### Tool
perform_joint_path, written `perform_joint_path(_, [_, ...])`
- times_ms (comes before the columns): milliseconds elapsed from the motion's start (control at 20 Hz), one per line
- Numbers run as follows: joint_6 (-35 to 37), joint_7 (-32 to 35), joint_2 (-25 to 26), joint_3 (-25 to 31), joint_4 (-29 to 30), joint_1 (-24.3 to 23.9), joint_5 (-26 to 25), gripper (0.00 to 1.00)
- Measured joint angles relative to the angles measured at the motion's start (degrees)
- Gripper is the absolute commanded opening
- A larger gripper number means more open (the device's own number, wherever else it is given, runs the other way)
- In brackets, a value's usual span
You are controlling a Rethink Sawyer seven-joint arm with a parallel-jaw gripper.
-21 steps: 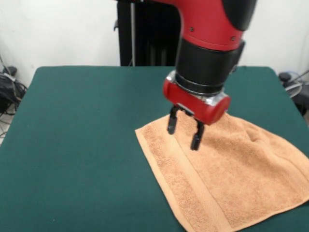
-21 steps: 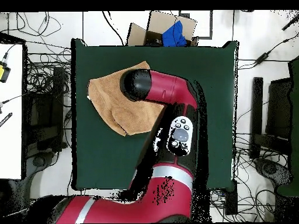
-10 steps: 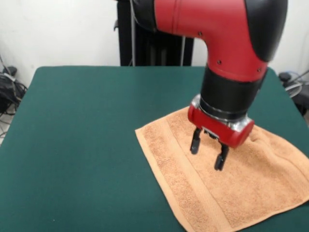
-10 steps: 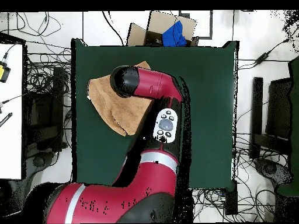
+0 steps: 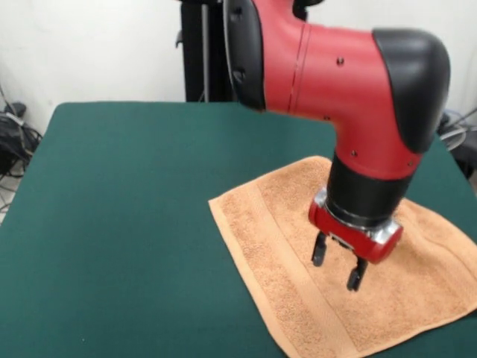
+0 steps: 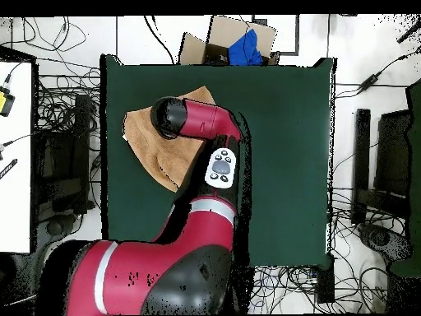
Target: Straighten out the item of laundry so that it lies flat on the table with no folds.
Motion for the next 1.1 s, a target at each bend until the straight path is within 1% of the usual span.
perform_joint_path(150, [-0.9,0.0,2.8,-0.1,-1.9,0.4,1.0,1.00])
perform_joint_path(250, [-1.2,0.0,4.0,-0.2,-2.9,0.5,1.3,1.00])
perform_joint_path(300, [-0.8,0.0,4.6,-0.9,-4.5,0.7,1.7,1.00])
perform_joint_path(400, [-0.8,0.0,5.0,-1.3,-5.2,0.8,1.9,1.00])
perform_joint_path(500, [-0.5,0.0,6.4,-2.3,-7.7,0.9,2.6,1.00])
perform_joint_path(1100, [0.0,0.0,9.8,-4.0,-14.8,0.3,3.3,1.00])
